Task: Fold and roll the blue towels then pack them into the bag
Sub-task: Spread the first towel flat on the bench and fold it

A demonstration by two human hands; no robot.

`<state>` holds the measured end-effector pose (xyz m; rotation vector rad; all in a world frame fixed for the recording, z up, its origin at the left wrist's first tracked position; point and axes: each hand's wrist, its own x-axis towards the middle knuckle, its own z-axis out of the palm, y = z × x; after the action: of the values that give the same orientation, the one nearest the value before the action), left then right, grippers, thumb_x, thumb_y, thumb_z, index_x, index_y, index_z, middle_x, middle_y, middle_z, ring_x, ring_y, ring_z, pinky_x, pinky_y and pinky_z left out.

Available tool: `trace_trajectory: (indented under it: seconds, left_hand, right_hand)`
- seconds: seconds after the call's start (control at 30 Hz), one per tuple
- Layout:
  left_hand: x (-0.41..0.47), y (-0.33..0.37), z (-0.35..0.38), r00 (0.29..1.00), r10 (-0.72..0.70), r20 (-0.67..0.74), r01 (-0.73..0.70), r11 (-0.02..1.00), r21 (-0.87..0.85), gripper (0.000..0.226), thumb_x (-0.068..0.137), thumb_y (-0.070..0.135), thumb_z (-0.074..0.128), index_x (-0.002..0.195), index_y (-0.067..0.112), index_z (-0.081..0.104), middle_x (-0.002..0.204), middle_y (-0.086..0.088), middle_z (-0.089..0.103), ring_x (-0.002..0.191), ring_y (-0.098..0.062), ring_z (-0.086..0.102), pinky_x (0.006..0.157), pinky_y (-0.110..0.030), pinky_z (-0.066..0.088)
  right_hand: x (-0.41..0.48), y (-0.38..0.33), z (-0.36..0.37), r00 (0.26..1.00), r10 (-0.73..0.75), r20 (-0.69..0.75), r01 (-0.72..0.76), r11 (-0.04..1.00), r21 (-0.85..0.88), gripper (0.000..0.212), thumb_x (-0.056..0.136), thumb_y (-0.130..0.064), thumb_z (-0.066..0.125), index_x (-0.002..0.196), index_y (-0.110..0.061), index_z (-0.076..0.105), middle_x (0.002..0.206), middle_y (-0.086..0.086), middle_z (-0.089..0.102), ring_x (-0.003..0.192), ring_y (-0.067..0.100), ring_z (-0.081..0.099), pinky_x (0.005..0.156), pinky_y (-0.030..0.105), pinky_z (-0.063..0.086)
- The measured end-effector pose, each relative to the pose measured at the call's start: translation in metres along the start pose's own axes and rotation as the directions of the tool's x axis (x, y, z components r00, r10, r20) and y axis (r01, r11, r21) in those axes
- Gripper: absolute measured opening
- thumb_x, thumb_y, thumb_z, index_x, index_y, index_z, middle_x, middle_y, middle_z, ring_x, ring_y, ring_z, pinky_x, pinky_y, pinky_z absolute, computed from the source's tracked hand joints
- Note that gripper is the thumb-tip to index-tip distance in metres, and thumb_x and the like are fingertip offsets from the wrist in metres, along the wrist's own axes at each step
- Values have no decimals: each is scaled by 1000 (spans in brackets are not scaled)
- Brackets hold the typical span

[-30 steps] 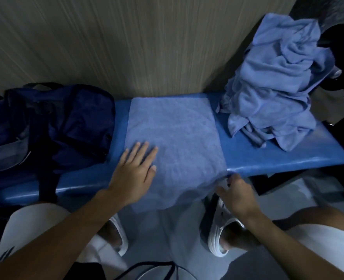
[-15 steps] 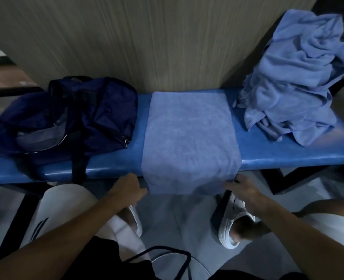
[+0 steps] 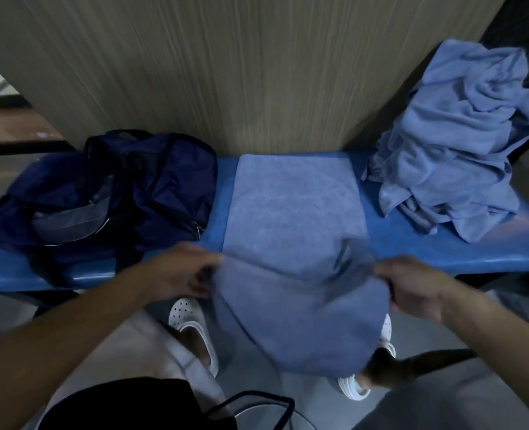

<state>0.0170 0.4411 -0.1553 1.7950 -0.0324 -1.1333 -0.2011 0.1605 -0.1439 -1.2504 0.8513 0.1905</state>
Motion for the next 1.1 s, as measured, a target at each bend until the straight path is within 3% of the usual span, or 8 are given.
trace_trajectory:
  seconds: [0.1,0.17,0.3,0.47,0.57,0.8,0.93,1.1]
  left_hand:
    - [20,61,-7,993,-14,-114,-32,921,-389,14,93,11,54,80,6,59,73,-9,65,61,-19,62,54,-26,56]
    - [38,75,-6,993,-63,-95,-15,754,-656,25,102,8,38,106,-4,59,104,-18,69,85,-28,67,75,-36,56]
    - [55,60,10,989,-81,-124,-23,742,-670,27,99,-6,26,124,-3,36,126,-27,51,121,-42,51,95,-50,45]
    - [79,44,26,861,200,-468,-260,963,-65,14,90,-8,47,100,1,53,87,-16,53,70,-23,55,62,-34,48]
    - [88,35,29,771,443,-457,-294,885,362,15,88,5,61,100,8,54,87,-5,55,76,-20,54,67,-33,47]
    - [101,26,26,723,619,-307,-314,690,652,26,80,-2,65,98,8,49,76,-13,57,68,-27,56,61,-36,48]
    - [94,22,23,742,655,-143,-328,541,775,17,81,-1,60,90,8,50,67,0,46,61,-20,50,58,-31,42]
    - [67,24,21,907,421,17,-211,419,883,17,81,12,63,86,16,47,69,4,52,66,-18,56,65,-31,48]
  right_hand:
    - [19,-58,-3,981,-48,-186,127,889,439,15,89,-8,52,77,-8,61,72,8,65,64,22,61,53,29,54]
    - [37,-73,1,976,-80,-200,199,690,696,16,96,-10,46,100,-8,61,93,14,68,84,28,66,68,39,61]
    - [51,-52,10,980,-78,-183,162,847,506,16,106,-18,34,113,-9,43,102,22,57,91,39,58,86,49,50]
    - [78,-40,9,853,-314,-418,259,948,-183,22,95,-9,49,73,-13,48,67,8,48,61,23,44,53,28,37]
    - [92,-29,4,753,-475,-456,189,819,-541,21,88,-14,55,70,-19,46,66,5,48,65,25,45,58,30,35]
    - [99,-22,3,758,-493,-428,99,735,-671,32,92,-17,59,118,-7,42,99,20,63,93,40,59,71,40,46]
    - [89,-21,4,797,-478,-369,-2,609,-793,21,91,-14,55,107,-11,42,88,13,59,89,40,59,73,45,50]
    - [67,-18,0,895,-320,-311,-142,457,-878,23,89,-27,53,94,-13,35,102,16,62,99,36,59,84,45,48]
